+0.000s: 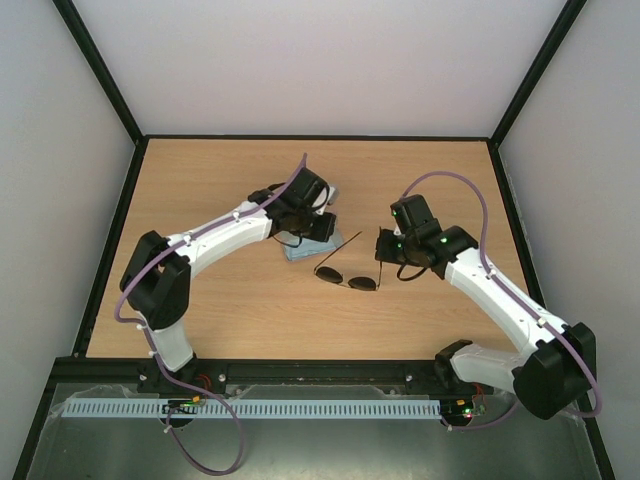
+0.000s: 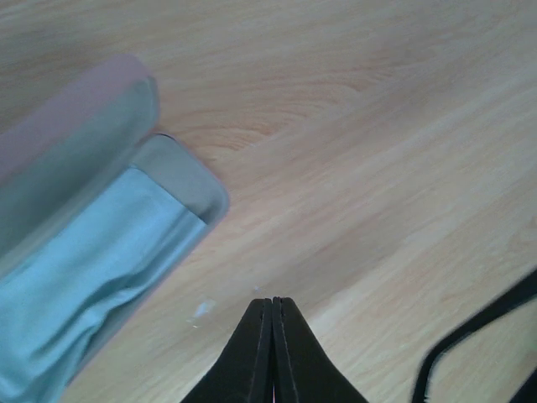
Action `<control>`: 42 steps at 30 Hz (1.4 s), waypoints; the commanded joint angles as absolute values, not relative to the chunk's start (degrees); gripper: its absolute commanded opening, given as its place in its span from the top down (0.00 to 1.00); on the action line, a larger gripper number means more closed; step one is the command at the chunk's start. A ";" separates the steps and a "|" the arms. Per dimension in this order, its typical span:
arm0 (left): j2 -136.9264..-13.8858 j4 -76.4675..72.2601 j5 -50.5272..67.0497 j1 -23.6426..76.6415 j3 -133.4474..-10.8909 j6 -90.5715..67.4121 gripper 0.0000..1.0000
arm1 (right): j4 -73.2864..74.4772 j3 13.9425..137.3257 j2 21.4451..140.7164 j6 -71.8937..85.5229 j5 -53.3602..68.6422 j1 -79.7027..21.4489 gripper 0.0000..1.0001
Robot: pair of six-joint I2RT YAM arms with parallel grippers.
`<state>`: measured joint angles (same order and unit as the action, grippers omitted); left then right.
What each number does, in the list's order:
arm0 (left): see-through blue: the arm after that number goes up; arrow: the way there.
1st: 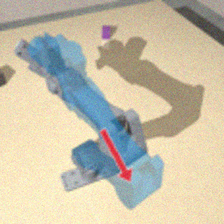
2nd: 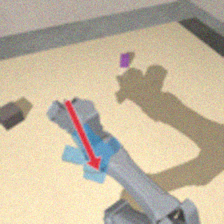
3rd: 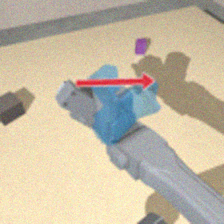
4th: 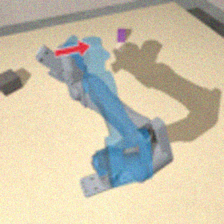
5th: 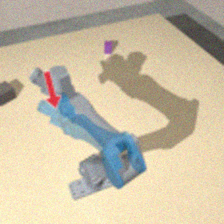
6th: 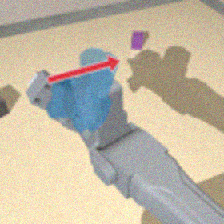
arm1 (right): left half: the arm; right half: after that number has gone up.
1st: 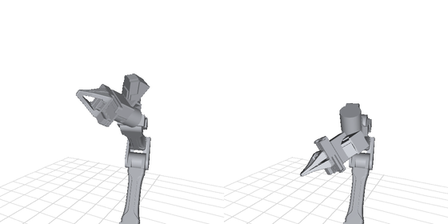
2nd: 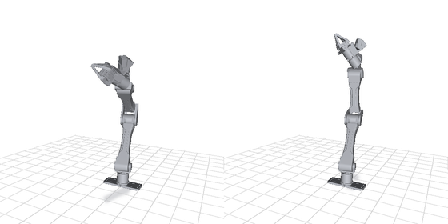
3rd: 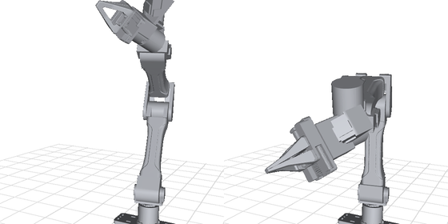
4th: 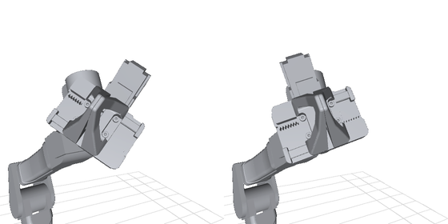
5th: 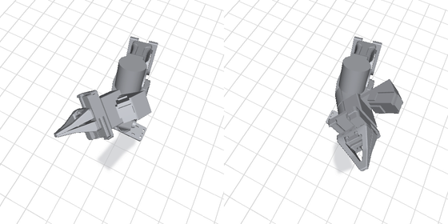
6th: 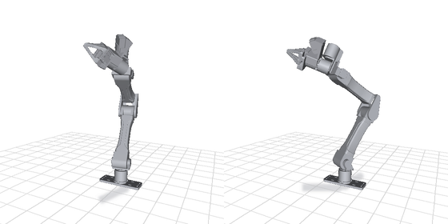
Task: Organize the sunglasses
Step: Fold the sunglasses.
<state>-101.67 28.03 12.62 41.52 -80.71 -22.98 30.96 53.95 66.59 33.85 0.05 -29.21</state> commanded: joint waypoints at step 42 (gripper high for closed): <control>-94.41 25.73 20.34 35.94 -88.21 -28.27 0.48 | 32.21 59.94 70.63 33.08 -3.35 -29.53 0.99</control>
<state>-98.94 25.17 20.38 40.64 -87.02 -24.93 31.88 59.94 72.71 33.63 -0.60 -29.28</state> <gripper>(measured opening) 0.450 0.015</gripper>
